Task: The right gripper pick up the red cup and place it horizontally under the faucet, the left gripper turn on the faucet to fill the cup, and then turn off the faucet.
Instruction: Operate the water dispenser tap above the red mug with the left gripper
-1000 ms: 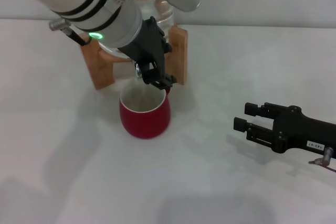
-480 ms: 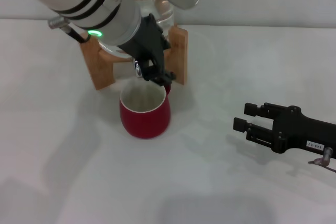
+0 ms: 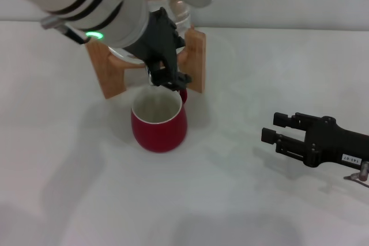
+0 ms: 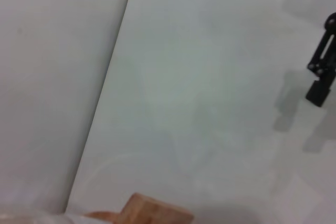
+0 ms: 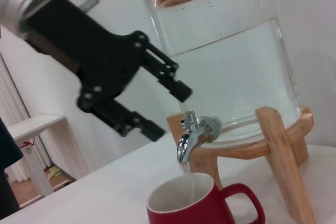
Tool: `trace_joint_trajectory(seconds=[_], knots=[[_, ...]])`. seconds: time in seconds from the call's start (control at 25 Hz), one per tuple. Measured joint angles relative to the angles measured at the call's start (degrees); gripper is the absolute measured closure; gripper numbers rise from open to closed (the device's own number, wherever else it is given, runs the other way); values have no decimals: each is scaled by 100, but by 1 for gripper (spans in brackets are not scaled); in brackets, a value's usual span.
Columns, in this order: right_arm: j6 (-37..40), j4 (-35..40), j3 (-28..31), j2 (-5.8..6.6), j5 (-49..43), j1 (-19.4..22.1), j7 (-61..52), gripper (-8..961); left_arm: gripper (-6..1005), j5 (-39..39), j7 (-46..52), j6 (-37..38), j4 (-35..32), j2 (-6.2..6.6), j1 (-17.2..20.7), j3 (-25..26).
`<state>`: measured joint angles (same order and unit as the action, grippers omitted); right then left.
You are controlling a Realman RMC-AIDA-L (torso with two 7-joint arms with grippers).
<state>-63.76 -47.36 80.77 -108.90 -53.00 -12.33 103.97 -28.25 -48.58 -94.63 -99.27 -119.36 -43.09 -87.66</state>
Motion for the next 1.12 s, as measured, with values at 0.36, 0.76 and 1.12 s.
trace_joint_trajectory(seconds=[0.36, 0.76, 1.12], knots=[[-120, 28, 73, -16, 0, 7, 0, 425, 375, -42, 21, -213, -1004, 0, 882, -176], [-157, 7, 70, -20, -1, -17, 0, 425, 375, 28, 18, -219, -1033, 9, 1218, -295], [-157, 23, 70, -34, -9, -15, 0, 425, 376, 215, -5, -142, -936, 10, 1160, -306]])
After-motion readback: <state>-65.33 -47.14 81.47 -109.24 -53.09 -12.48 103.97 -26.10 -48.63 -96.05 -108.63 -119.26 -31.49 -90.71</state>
